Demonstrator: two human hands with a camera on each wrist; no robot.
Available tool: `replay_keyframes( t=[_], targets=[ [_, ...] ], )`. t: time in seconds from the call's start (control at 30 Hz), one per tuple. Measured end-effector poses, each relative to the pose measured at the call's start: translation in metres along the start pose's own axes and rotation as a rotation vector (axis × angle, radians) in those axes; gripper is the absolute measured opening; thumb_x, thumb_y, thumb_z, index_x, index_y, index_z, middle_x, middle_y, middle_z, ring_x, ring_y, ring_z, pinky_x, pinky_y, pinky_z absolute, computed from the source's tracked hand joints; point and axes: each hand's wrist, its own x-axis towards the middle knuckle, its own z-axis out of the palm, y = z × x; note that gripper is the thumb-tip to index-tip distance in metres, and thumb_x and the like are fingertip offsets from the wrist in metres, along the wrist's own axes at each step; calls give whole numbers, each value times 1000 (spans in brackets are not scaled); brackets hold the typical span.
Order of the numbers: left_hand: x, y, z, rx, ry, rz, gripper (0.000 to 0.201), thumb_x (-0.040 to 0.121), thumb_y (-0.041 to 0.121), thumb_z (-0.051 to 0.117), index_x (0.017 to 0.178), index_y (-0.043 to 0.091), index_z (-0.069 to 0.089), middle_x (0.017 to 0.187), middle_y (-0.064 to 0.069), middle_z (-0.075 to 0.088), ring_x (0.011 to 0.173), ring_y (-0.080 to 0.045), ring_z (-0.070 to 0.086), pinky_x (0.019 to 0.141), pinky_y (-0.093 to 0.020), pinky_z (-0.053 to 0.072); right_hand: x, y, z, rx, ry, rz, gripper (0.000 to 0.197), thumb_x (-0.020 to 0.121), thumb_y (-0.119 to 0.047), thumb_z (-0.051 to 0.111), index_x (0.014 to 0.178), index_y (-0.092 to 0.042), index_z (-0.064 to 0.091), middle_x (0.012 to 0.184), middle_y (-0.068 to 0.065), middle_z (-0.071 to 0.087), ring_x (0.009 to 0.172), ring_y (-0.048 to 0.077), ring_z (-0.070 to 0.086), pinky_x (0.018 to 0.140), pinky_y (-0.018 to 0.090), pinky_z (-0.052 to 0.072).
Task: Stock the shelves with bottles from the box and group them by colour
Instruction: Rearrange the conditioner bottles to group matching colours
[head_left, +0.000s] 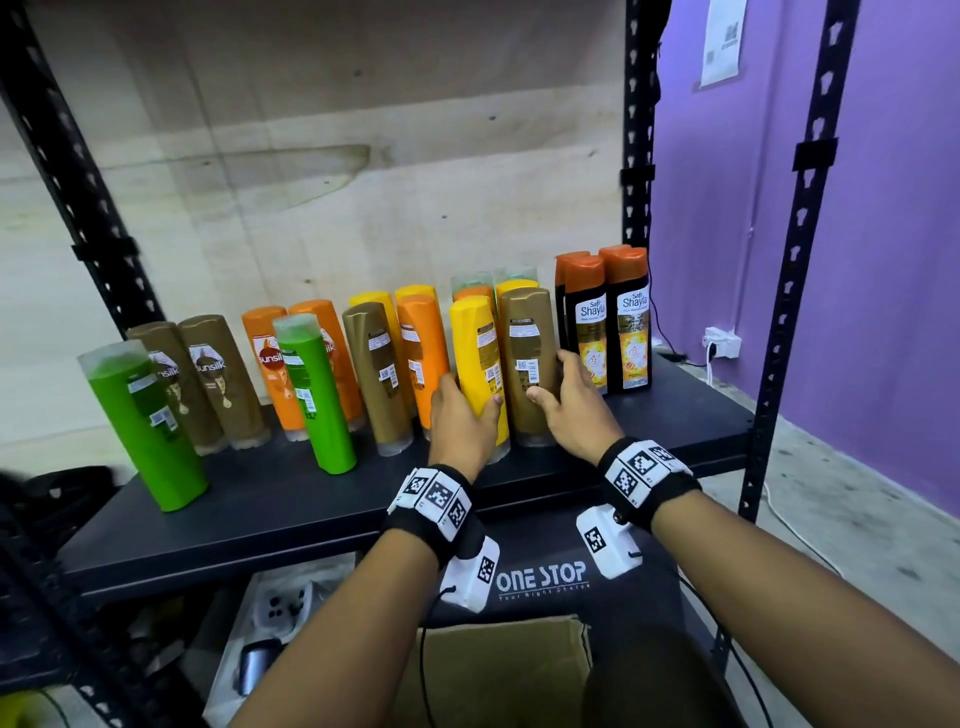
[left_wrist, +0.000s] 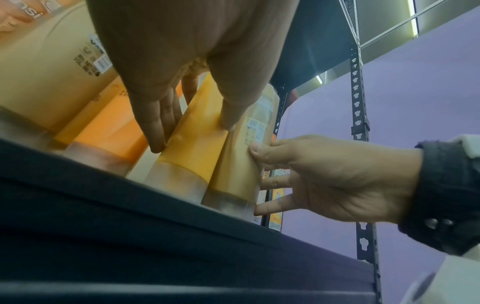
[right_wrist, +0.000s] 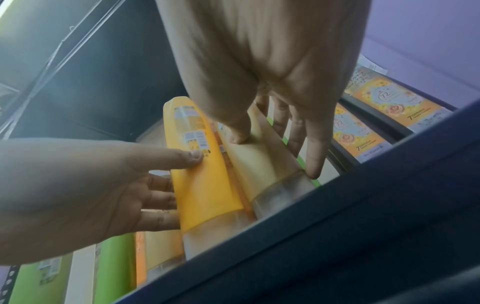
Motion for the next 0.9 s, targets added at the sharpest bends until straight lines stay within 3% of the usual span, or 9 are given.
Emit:
replay_keyframes(
  t=[0.17, 0.3, 0.4, 0.53, 0.7, 0.9],
  targets=[
    [-8, -9, -5, -26, 26, 13, 56, 96, 33, 65, 142, 10, 41, 142, -15, 43, 130, -32, 45, 109, -37, 37, -5, -3, 1, -5, 9, -14, 56, 99, -29, 61, 144, -13, 33, 145, 10, 44, 128, 25, 49, 96, 28, 39],
    [-13, -18, -13, -60, 70, 10, 56, 94, 32, 65, 141, 14, 41, 135, -13, 45, 121, -30, 50, 103, -37, 40, -11, -9, 4, -19, -15, -29, 57, 99, -32, 61, 146, -13, 35, 145, 8, 44, 128, 23, 49, 99, 30, 40],
    [-14, -26, -18, -82, 116, 21, 48, 93, 28, 66, 133, 11, 45, 125, -11, 54, 110, -27, 55, 88, -31, 41, -14, -15, 10, -25, -42, -37, 54, 99, -35, 60, 144, -12, 39, 140, 8, 44, 123, 25, 53, 103, 39, 46],
    [-14, -35, -25, -105, 153, -14, 41, 93, 30, 64, 124, 15, 43, 106, -5, 61, 86, -23, 55, 74, -30, 39, -15, -21, 19, -11, -47, -41, 54, 99, -37, 59, 143, -14, 38, 141, 7, 43, 125, 24, 52, 104, 38, 46],
    [-14, -45, -30, -127, 192, -7, 43, 93, 28, 62, 126, 14, 39, 111, -8, 60, 91, -29, 58, 75, -32, 41, -16, -26, 31, 7, -56, -59, 54, 99, -37, 59, 144, -15, 38, 144, 7, 45, 128, 23, 50, 105, 36, 43],
    [-17, -52, -30, -191, 195, 28, 48, 96, 23, 60, 134, 13, 34, 122, -15, 61, 101, -35, 60, 86, -46, 53, -13, -35, 43, 36, -49, -74, 50, 99, -31, 62, 142, -13, 42, 140, 7, 52, 128, 23, 51, 106, 36, 44]
  ],
)
